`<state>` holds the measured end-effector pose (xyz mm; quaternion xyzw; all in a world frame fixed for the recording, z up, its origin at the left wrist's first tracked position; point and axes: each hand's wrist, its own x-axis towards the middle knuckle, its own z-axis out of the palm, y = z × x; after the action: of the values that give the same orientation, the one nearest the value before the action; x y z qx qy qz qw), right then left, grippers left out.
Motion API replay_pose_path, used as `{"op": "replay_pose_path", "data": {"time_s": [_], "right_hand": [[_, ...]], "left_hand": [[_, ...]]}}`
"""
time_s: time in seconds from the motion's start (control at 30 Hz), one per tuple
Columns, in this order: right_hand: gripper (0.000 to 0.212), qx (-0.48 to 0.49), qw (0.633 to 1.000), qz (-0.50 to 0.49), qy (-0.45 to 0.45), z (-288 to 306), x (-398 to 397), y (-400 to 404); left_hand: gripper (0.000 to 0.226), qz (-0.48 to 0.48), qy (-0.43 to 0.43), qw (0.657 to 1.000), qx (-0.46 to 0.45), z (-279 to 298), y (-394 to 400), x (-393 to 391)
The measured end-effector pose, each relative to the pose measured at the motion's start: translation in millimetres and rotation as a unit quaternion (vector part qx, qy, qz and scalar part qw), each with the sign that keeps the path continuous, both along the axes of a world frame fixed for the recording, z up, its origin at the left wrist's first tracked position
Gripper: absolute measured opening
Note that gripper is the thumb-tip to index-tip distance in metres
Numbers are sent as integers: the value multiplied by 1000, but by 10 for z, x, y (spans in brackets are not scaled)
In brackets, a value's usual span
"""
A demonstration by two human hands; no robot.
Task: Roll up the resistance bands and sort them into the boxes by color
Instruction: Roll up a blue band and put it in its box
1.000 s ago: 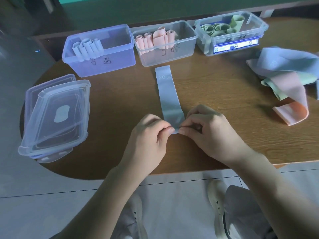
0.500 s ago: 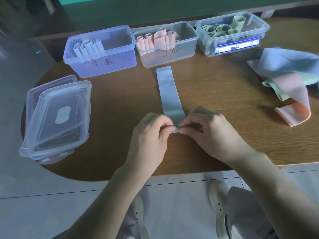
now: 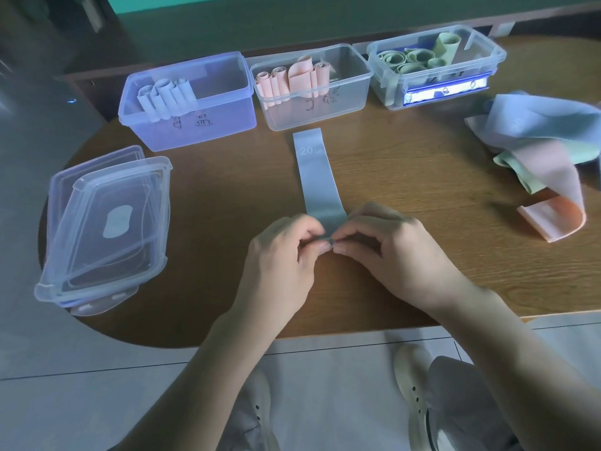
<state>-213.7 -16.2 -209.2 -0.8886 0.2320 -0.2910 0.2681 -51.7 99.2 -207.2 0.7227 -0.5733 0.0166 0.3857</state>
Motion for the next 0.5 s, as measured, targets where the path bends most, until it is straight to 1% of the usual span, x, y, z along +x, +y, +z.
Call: {"op": "replay_pose_path", "data": {"time_s": [0.07, 0.17, 0.27, 0.33, 0.43, 0.5], "right_hand": [[11, 2, 1000, -13, 9, -1, 1, -15], [11, -18, 999, -39, 14, 7, 35, 10], [11, -39, 997, -59, 15, -12, 63, -1], [12, -46, 997, -57, -4, -44, 82, -20], [11, -63, 996, -55, -42, -80, 107, -32], [10, -63, 996, -50, -48, -67, 121, -43]], "left_hand": [[8, 2, 1, 1000, -4, 1, -11, -2], [7, 10, -27, 1000, -6, 2, -31, 1], [12, 21, -36, 999, 5, 14, -39, 27], [15, 21, -41, 999, 19, 14, -46, 46], [9, 12, -42, 999, 9, -4, -81, 77], [8, 13, -40, 999, 2, -28, -112, 108]]}}
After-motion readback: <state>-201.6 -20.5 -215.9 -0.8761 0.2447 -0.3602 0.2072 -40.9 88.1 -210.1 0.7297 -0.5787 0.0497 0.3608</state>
